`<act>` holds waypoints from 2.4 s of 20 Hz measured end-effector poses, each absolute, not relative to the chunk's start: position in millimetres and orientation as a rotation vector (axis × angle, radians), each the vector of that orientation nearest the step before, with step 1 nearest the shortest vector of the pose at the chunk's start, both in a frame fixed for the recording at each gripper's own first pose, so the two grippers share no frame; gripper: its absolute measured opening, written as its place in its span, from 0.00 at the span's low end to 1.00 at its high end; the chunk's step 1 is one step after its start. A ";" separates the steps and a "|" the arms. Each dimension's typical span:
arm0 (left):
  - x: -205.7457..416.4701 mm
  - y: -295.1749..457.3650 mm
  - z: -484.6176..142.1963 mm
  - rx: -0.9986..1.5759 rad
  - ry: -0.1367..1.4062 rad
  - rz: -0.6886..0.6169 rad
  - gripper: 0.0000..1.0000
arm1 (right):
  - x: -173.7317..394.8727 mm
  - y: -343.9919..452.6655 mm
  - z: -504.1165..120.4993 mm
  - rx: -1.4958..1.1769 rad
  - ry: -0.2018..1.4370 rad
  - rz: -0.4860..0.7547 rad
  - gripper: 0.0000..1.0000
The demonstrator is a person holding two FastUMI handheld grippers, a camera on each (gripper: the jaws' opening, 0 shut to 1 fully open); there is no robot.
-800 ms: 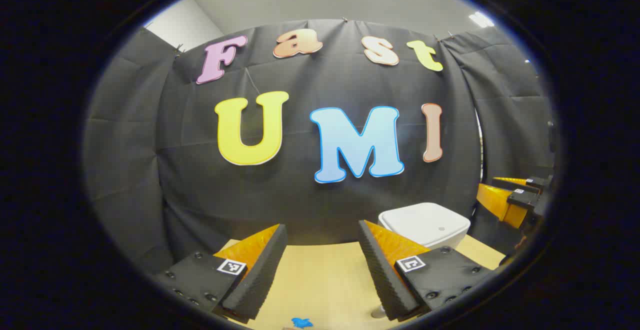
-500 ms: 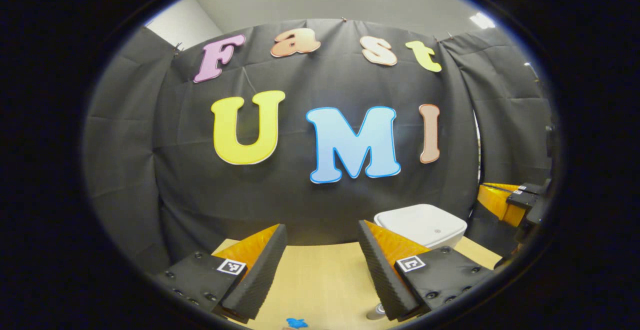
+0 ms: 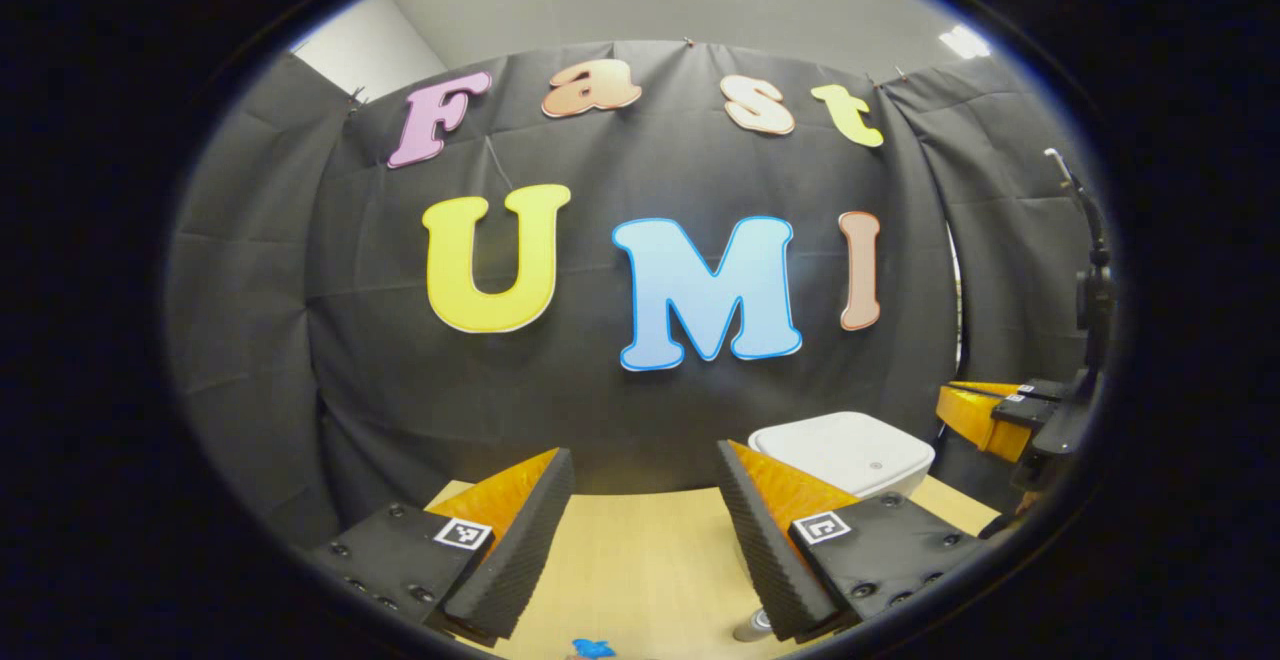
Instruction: Press the lid of the desktop garbage bin to open it, pick up the crumpled paper on the desktop and throw it into the bin, then pick up the pop can on the desktop and drop it into the bin, and finally close the garbage bin lid.
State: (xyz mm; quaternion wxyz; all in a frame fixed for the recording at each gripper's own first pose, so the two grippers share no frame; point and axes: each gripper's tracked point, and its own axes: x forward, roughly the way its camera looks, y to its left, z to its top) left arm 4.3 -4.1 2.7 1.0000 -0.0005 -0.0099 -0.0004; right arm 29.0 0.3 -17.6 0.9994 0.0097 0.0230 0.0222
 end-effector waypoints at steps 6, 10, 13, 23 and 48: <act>7.7 4.6 1.0 -0.001 -0.016 0.021 0.95 | 48.7 1.6 -34.3 0.030 0.090 0.060 0.06; 13.4 9.2 -4.9 -0.008 -0.006 0.033 0.95 | 66.5 6.1 -49.6 0.015 0.120 0.074 0.06; 18.7 13.8 -7.0 -0.007 -0.002 0.046 0.95 | 75.4 10.8 -70.2 -0.003 0.159 0.088 0.06; 32.1 19.7 -19.7 -0.010 0.022 0.062 0.95 | 85.6 18.4 -109.5 0.031 0.228 0.083 0.06; -3.0 14.5 -11.7 -0.031 -0.015 0.028 0.95 | 66.5 9.4 -7.3 0.020 -0.030 0.071 0.06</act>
